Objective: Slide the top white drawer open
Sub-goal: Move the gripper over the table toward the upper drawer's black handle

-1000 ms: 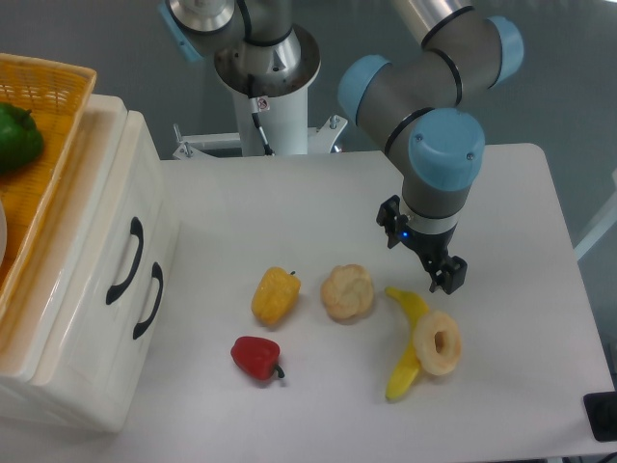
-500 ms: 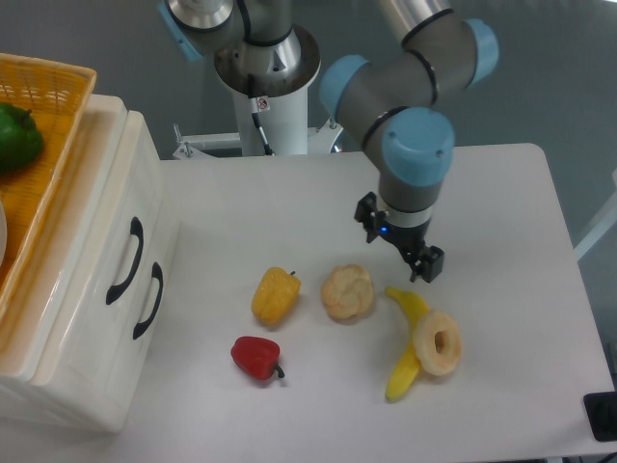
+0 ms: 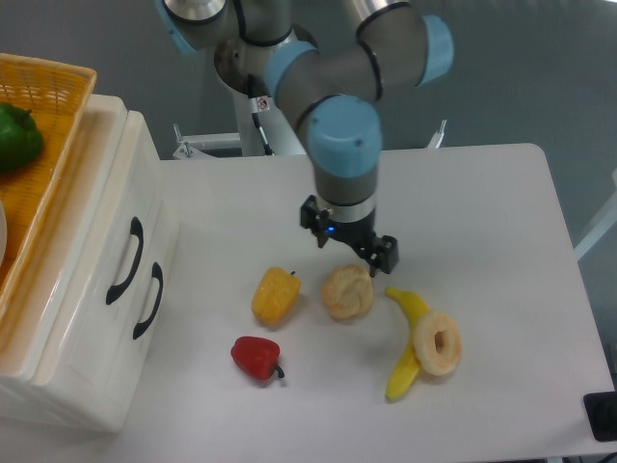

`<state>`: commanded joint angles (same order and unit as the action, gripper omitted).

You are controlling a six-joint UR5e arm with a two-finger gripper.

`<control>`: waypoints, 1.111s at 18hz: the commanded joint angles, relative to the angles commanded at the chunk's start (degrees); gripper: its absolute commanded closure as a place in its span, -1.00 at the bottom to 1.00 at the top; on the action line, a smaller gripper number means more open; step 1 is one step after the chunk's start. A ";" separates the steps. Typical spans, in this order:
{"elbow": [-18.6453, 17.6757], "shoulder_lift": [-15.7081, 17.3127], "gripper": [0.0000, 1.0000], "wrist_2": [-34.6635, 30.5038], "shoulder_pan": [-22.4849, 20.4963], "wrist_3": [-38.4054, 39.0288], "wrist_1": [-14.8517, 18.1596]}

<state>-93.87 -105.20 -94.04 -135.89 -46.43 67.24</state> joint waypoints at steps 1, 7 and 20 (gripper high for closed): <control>-0.09 -0.09 -1.00 0.00 1.14 3.33 0.09; 0.35 0.26 -1.00 6.13 4.85 17.15 0.09; 3.25 1.05 -1.00 19.25 7.57 28.59 2.72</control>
<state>-90.62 -104.15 -74.80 -128.32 -17.84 69.96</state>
